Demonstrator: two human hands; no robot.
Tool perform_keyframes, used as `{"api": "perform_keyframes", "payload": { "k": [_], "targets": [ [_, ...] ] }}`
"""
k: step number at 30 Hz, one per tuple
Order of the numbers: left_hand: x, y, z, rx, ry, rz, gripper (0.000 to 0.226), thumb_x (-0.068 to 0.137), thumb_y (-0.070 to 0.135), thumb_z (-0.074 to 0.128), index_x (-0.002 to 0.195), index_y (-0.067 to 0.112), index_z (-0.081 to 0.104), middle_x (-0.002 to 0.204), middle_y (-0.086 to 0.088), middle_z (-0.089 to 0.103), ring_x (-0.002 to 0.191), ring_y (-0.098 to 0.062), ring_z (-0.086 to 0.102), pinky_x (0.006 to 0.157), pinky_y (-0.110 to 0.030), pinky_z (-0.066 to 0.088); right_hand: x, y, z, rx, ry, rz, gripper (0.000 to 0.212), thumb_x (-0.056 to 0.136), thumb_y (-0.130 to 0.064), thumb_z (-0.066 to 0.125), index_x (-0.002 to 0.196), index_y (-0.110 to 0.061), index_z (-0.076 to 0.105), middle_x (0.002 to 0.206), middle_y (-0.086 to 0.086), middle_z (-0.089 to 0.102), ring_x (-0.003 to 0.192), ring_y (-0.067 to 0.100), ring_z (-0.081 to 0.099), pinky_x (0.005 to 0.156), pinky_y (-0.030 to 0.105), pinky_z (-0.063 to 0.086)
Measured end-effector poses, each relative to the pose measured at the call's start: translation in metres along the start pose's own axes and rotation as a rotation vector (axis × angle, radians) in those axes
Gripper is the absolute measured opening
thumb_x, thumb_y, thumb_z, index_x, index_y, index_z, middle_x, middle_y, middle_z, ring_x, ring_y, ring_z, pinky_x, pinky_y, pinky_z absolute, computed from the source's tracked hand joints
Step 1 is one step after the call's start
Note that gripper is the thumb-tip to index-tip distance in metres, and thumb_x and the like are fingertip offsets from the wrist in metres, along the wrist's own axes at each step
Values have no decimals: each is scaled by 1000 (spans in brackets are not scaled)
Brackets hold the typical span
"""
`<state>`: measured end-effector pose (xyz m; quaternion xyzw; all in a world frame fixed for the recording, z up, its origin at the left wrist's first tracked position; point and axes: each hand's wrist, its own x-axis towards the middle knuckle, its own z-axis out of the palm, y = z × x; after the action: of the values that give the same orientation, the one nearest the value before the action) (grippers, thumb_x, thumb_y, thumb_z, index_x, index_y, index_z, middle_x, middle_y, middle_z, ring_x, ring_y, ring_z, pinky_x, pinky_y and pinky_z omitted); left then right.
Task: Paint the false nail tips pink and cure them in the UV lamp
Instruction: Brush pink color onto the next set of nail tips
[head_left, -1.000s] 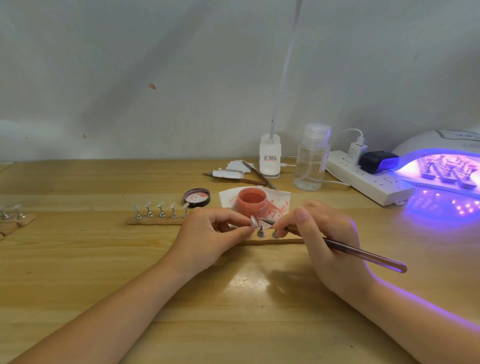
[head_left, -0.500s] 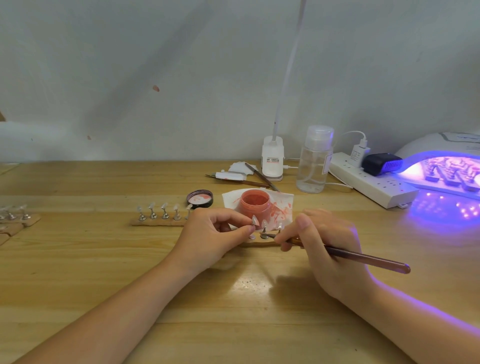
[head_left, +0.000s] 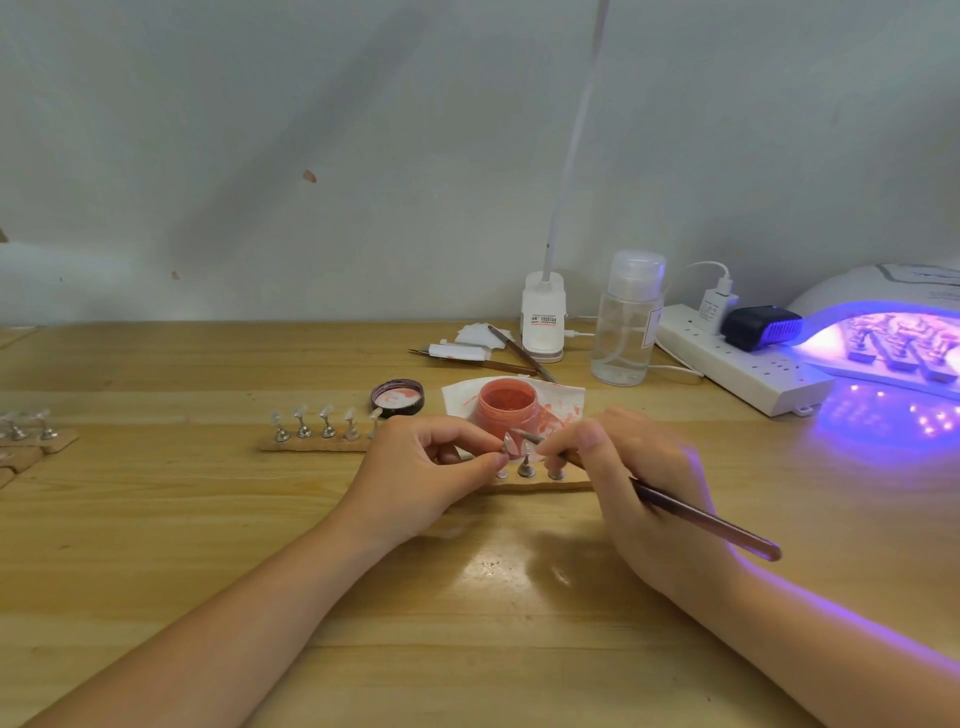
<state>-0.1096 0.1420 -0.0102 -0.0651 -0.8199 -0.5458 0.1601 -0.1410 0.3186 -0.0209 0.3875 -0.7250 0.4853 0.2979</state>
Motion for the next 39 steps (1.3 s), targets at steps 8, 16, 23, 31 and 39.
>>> {"api": "perform_keyframes", "payload": {
  "k": [8,16,23,31,39],
  "targets": [
    [1,-2,0,-24,-12,-13,22,74,8,74,67,28,72,47,16,55,46,1,42,46,-5,31,-4,1,-2,135,23,37,60,97,-41,31,67,-8,70,57,-2,62,59,8,60,57,28,45],
    [1,-2,1,-29,-13,-16,23,73,7,74,64,28,73,48,12,55,47,0,41,47,-7,32,-4,1,-1,167,-21,87,56,95,-42,35,70,-8,72,61,-2,65,61,9,61,60,27,47],
    [1,-2,1,-26,-24,-15,26,73,6,73,63,30,72,45,15,52,46,1,41,47,-7,32,-1,0,1,101,-41,122,44,92,-32,35,76,-13,71,68,-7,66,70,12,64,66,38,50],
    [1,-1,1,-30,-17,-35,26,73,6,73,62,30,72,47,15,55,47,1,41,46,-7,32,-4,-1,-3,228,2,119,50,93,-27,31,67,-6,69,57,2,61,58,11,60,58,23,47],
    [0,-1,0,-19,-11,-44,24,73,7,73,62,29,72,47,13,55,48,-1,40,47,-8,33,-4,0,-2,171,-57,110,52,94,-36,35,71,-7,71,63,-2,64,65,14,62,62,33,49]
  ]
}}
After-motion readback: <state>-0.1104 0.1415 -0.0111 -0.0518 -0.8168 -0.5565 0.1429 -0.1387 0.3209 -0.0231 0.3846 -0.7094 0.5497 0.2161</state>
